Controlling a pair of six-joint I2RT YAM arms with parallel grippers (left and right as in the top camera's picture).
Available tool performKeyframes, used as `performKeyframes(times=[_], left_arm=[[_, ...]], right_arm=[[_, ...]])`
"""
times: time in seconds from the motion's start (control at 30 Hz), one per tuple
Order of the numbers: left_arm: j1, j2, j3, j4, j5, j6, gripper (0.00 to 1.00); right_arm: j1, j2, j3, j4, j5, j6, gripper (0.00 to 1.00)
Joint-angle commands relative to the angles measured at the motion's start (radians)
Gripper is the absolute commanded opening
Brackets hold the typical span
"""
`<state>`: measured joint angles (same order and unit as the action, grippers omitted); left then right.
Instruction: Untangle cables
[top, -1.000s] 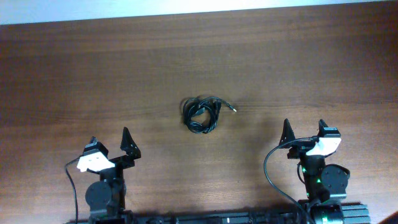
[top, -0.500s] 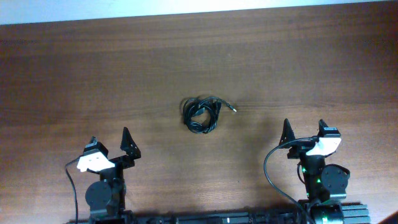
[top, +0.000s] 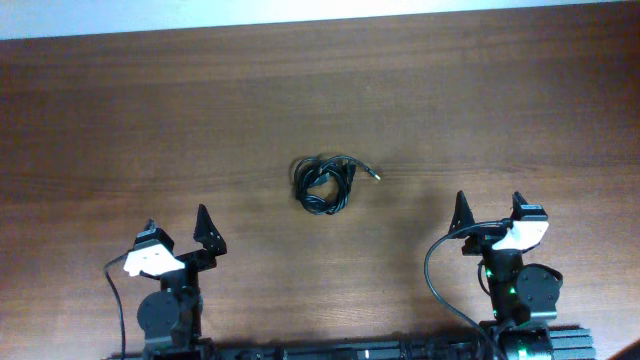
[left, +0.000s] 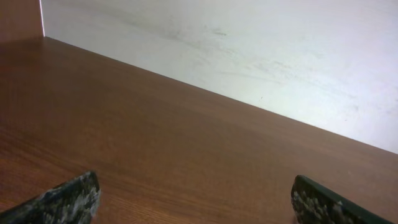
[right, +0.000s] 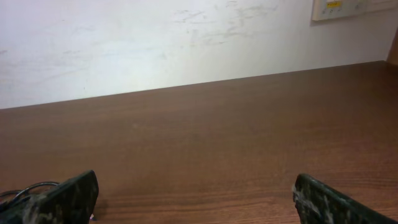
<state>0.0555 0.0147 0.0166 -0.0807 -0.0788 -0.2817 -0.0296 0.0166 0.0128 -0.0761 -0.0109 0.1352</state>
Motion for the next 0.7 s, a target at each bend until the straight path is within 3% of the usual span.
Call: performKeyframes(times=[0.0, 0.47, 0.67], left_arm=[[0.005, -0.009, -0.007, 0.004, 0.004, -0.01, 0.99], [0.005, -0.009, -0.007, 0.003, 0.014, -0.01, 0.99], [0.005, -0.008, -0.007, -0.003, 0.084, -0.01, 0.99]], right_arm=[[0.011, 0.001, -0.007, -0.004, 0.012, 0.0, 0.98], [0.011, 0.001, -0.007, -0.004, 0.013, 0.0, 0.98], [0.011, 0.001, -0.007, -0.004, 0.012, 0.0, 0.98]])
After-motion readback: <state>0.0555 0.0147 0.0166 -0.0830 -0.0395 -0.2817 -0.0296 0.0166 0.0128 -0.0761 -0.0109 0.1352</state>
